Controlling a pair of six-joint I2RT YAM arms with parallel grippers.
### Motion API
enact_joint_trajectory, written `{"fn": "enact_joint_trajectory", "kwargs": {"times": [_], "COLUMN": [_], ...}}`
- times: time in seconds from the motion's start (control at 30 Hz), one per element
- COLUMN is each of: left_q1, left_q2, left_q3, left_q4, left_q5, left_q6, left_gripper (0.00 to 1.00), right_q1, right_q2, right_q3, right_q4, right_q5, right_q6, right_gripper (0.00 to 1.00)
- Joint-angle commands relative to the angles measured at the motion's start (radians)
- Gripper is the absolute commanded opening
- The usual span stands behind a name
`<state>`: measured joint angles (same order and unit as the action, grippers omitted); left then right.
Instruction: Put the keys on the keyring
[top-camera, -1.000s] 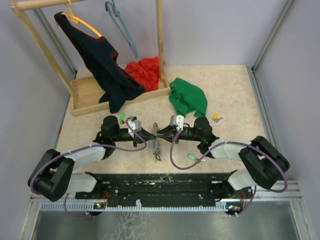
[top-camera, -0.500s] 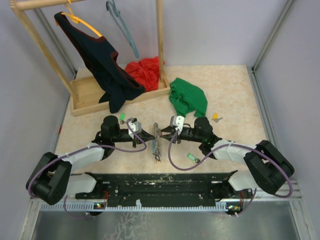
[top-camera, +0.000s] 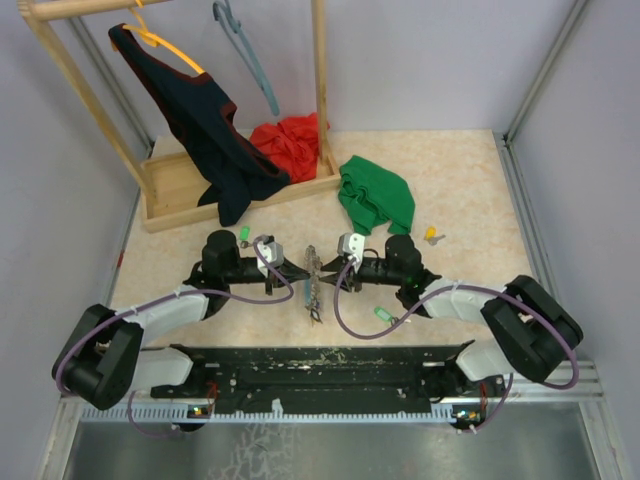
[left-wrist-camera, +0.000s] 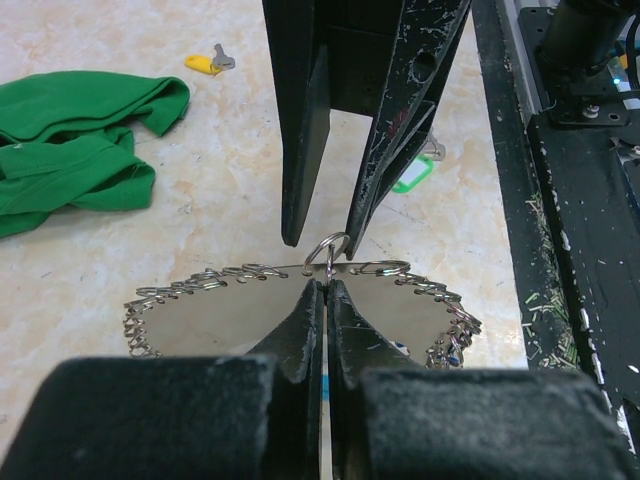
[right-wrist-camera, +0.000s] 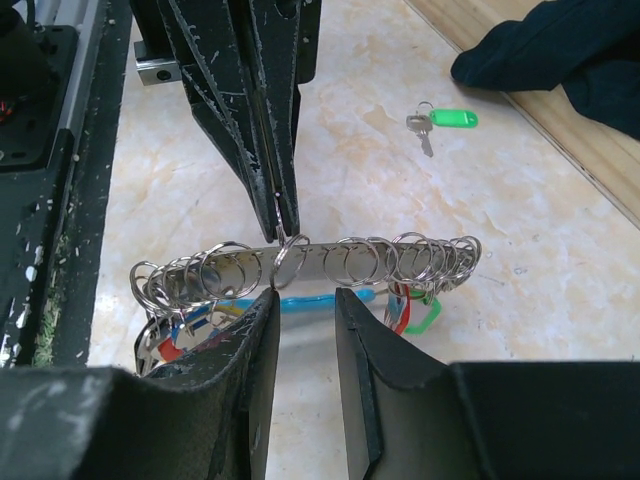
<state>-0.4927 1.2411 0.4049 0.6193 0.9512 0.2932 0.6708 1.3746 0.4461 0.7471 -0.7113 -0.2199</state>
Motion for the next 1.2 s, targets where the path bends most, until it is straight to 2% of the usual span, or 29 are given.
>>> {"fn": "enact_joint_trajectory", "kwargs": {"times": [0.0,0.13,0.27,0.7,0.9,0.93,1.17], "left_q1": [-0.001,-0.004,-0.007,-0.013,-0.015,-0.014,-0.016], "left_q2": [-0.013,-0.019,-0.024,-0.030,-0.029,-0.031,-0.043], "left_q3": [0.030,0.030,0.030,0.031,0.033,0.034,0.030], "left_q4": [0.005,0.005,0.002,-0.002,-0.011,-0.014,-0.021], "left_q5": [0.014,0.017,0.025,0.049,0.052,0.052,0.047], "left_q6": [0.015,0.014,0.015,0.023,0.029,0.032,0.044], "left_gripper": [0.00,0.00,0.00,0.00,0.00,0.00,0.00], "right_q1": [-0.006,-0.007,-0.006,-0.007,-0.007,-0.008,-0.040], "right_q2": [-0.021,-0.056,-0.064,-0.005,-0.006,-0.006,-0.011], "right_q3": [0.036,0.013,0.002,0.048,0.061,0.068,0.141], "right_q4": [0.024,0.014,0.035,0.088,0.085,0.075,-0.131], "right_q5": [-0.029,-0.042,-0.014,-0.040,-0.049,-0.045,0.074], "right_q6": [0.051,0.076,0.090,0.152,0.206,0.224,0.390], "right_gripper": [0.30,0.35,0.35,0.19,0.02,0.00,0.00]}}
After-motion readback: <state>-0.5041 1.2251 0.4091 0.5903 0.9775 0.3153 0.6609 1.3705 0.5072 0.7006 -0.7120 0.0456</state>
